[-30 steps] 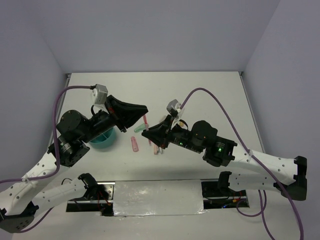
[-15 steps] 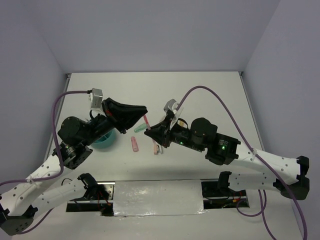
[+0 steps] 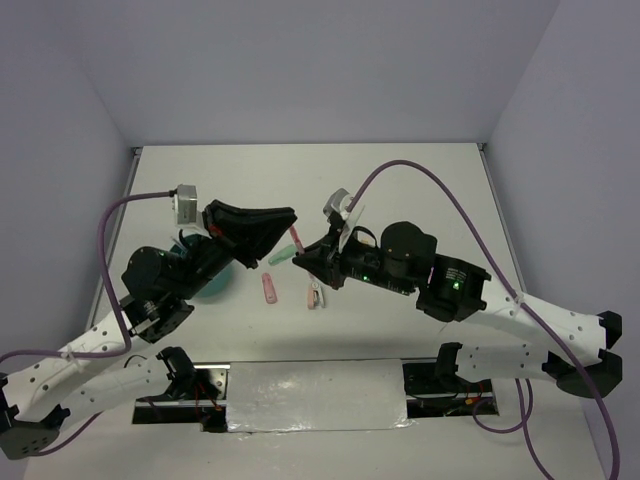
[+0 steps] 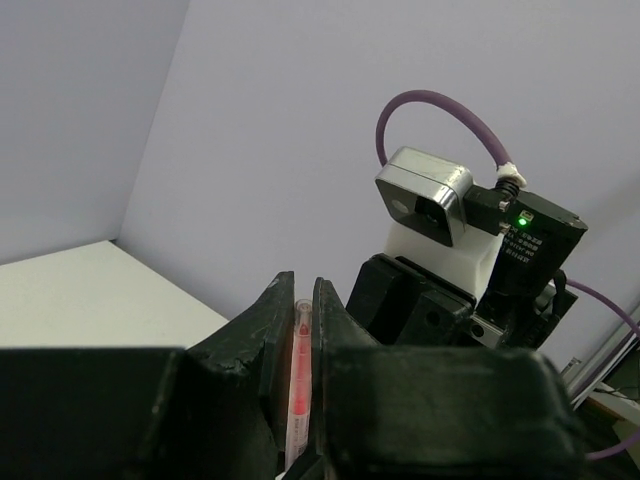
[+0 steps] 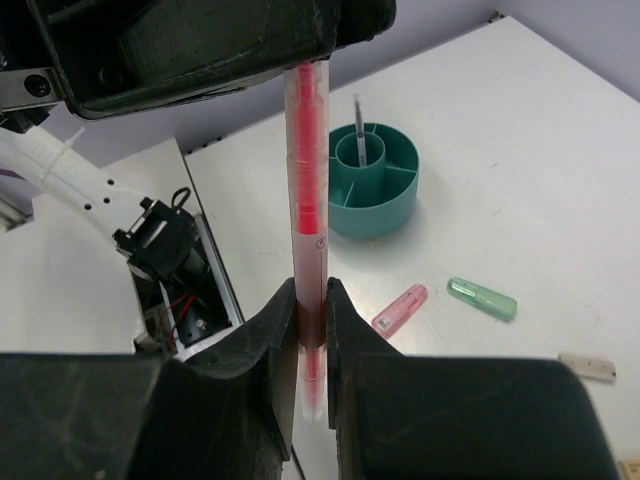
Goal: Sort the stationery into containers
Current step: Close the pen cap on the pen.
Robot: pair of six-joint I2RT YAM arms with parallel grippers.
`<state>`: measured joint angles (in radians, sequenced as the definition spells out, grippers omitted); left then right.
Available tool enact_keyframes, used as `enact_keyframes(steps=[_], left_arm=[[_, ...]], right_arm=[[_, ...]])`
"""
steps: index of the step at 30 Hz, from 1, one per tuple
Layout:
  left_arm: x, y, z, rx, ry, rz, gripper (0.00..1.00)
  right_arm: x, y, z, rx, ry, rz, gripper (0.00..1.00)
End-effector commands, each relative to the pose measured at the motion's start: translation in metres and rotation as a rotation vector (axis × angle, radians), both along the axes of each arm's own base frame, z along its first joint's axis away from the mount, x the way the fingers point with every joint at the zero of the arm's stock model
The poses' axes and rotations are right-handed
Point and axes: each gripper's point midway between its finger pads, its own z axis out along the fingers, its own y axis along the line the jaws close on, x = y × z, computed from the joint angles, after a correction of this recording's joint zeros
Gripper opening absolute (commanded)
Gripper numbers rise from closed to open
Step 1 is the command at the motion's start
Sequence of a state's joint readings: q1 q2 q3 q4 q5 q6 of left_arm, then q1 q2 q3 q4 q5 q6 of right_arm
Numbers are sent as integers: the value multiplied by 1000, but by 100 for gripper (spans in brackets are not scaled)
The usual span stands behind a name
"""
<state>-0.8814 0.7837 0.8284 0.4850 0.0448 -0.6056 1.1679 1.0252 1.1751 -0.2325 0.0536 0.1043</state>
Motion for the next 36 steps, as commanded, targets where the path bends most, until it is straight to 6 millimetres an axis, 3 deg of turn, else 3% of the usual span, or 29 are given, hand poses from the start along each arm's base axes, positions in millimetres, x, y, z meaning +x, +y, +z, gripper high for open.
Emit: enact_keyframes(steps=[1,4,5,6,8,11,18,24,31,36], left_arm=[[-21,-38,-145,380,277,-183,0],[-11,-25,-137,387,293,-91,0],[-6,-17,-119,357,276,-42,2],[-5,-13,-112,350,269,-21,14],[-6,-6,-90,332,218,-3,45],[-8,-3,-64,308,152,3,55],[-10,0,-49,266,116,6,54],[-12,4,-36,236,83,15,67],[-13,8,-19,215,41,27,67],[-13,11,-14,213,18,36,66]], right_arm=[[-2,-36,175,513,-244,-47,0],[1,-25,149,450,-211,-33,0],[-1,-22,141,444,-195,-21,0],[-1,-17,121,414,-173,-11,0],[-5,-12,107,410,-141,19,0],[-5,-9,90,395,-100,24,0],[-5,-6,77,372,-71,27,0],[-1,6,51,319,-14,24,0],[0,17,24,270,56,30,0],[1,18,17,261,69,29,0]])
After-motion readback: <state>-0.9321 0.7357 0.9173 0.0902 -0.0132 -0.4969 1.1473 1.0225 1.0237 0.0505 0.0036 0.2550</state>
